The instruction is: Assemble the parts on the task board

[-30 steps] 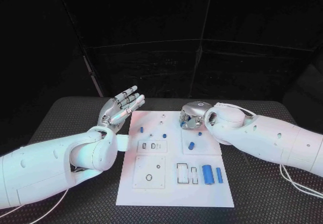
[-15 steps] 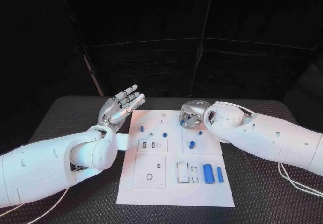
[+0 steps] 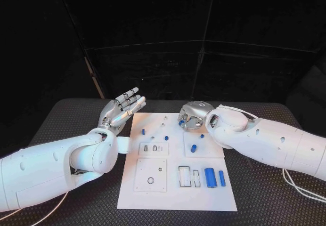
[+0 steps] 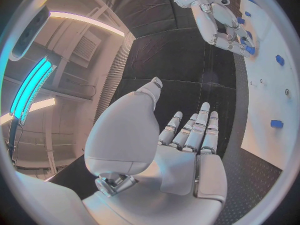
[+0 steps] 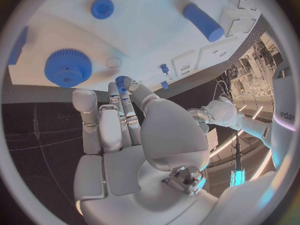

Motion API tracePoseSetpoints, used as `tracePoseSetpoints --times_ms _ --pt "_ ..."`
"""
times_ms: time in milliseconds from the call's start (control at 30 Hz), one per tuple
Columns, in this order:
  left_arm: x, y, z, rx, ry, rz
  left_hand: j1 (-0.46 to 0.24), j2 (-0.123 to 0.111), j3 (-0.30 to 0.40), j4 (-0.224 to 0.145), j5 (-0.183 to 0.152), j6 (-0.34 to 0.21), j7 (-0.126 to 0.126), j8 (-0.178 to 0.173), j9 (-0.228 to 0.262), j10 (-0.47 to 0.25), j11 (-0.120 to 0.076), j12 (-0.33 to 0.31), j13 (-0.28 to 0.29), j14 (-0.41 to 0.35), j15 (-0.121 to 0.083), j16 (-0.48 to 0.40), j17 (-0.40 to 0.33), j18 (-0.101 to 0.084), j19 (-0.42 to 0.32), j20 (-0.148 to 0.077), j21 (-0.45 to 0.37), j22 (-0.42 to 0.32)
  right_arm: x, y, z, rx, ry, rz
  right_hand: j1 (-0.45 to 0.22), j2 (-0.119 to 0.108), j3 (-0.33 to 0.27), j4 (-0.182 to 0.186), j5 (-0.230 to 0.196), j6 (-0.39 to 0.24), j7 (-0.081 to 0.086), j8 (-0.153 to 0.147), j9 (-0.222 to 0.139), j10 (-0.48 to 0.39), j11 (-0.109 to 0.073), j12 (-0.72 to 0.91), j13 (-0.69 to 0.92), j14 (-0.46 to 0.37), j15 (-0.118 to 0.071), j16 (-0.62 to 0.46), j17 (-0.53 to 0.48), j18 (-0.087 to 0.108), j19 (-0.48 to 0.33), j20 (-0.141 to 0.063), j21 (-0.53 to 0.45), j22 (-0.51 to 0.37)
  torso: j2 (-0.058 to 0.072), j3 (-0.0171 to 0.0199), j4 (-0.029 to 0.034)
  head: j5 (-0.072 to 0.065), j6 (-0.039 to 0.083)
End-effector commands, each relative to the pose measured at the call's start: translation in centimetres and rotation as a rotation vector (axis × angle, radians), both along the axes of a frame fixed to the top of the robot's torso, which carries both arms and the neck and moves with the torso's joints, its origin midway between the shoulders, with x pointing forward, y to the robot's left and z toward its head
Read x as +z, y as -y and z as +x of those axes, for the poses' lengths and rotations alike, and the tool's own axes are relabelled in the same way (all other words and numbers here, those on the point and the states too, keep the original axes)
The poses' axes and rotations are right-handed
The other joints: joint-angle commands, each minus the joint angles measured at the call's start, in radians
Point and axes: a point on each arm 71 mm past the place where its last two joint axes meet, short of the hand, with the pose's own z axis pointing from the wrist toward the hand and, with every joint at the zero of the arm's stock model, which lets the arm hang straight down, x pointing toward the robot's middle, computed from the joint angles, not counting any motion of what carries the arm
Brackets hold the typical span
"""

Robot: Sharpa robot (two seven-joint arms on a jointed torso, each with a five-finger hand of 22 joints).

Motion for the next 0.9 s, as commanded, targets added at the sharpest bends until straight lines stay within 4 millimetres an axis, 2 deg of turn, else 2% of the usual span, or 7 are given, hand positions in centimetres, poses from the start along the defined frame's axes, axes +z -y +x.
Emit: tracePoseSetpoints --times_ms 33,367,533,733,900 --pt "0.3 0.2 -0.1 -0.016 0.017 -0.005 0.004 0.003 0.002 -0.002 0.007 0.008 0.144 0.005 0.002 0.002 0.002 0.003 0.001 0.006 -0.002 0.003 0.002 0.013 0.005 -0.001 0.003 0.002 0.8 -0.5 0.1 -0.009 0.074 0.071 -0.003 -0.014 0.011 0.003 -0.001 0.011 -0.001 0.002 0.001 0.008 0.000 0.004 0.002 0.031 -0.006 0.005 0.001 -0.009 0.003 0.001 0.008 0.003 0.003 0.0004 0.0022 0.000 0.004" --pt "0.3 0.5 -0.2 -0.025 0.014 -0.008 0.003 0.003 0.002 -0.003 0.007 0.010 0.144 0.005 0.002 0.003 0.003 0.003 0.001 0.010 -0.002 0.003 0.002 0.013 0.015 -0.001 0.006 0.003 1.0 -2.0 0.7 -0.002 0.115 0.103 -0.010 -0.022 0.023 0.009 -0.011 0.011 -0.001 0.000 0.001 0.008 0.000 0.003 0.001 0.031 -0.006 0.008 0.004 -0.009 0.003 0.001 0.013 0.007 0.009 -0.0004 0.0088 0.003 0.007" --pt "0.3 0.6 -0.2 -0.027 0.014 -0.009 0.003 0.003 0.002 -0.003 0.007 0.011 0.144 0.005 0.002 0.003 0.003 0.003 0.001 0.012 -0.002 0.004 0.002 0.013 0.017 -0.001 0.007 0.004 1.0 -3.0 1.1 0.007 0.123 0.107 -0.014 -0.027 0.030 0.013 -0.017 0.011 -0.001 -0.001 0.000 0.007 0.000 0.002 0.001 0.031 -0.006 0.010 0.004 -0.009 0.002 0.002 0.015 0.009 0.016 -0.0029 0.0124 0.001 0.010" --pt "0.3 0.7 -0.1 -0.030 0.013 -0.010 0.003 0.003 0.002 -0.003 0.007 0.011 0.144 0.005 0.002 0.003 0.003 0.003 0.001 0.012 -0.002 0.004 0.002 0.013 0.017 -0.001 0.007 0.004 1.0 -3.8 1.5 0.012 0.125 0.104 -0.015 -0.029 0.033 0.014 -0.019 0.010 0.000 -0.002 0.000 0.006 0.001 0.002 0.000 0.032 -0.005 0.010 0.005 -0.009 0.002 0.002 0.016 0.009 0.022 -0.0041 0.0162 0.000 0.012" --pt "0.3 0.7 -0.1 -0.030 0.013 -0.010 0.003 0.004 0.003 -0.004 0.007 0.012 0.145 0.006 0.002 0.003 0.002 0.003 0.001 0.014 -0.002 0.004 0.002 0.013 0.020 -0.001 0.008 0.004 0.9 -4.2 1.7 0.015 0.119 0.096 -0.016 -0.029 0.034 0.014 -0.019 0.009 0.000 -0.002 0.000 0.005 0.001 0.001 0.000 0.032 -0.005 0.011 0.005 -0.009 0.001 0.002 0.016 0.009 0.023 -0.0048 0.0159 0.000 0.011"
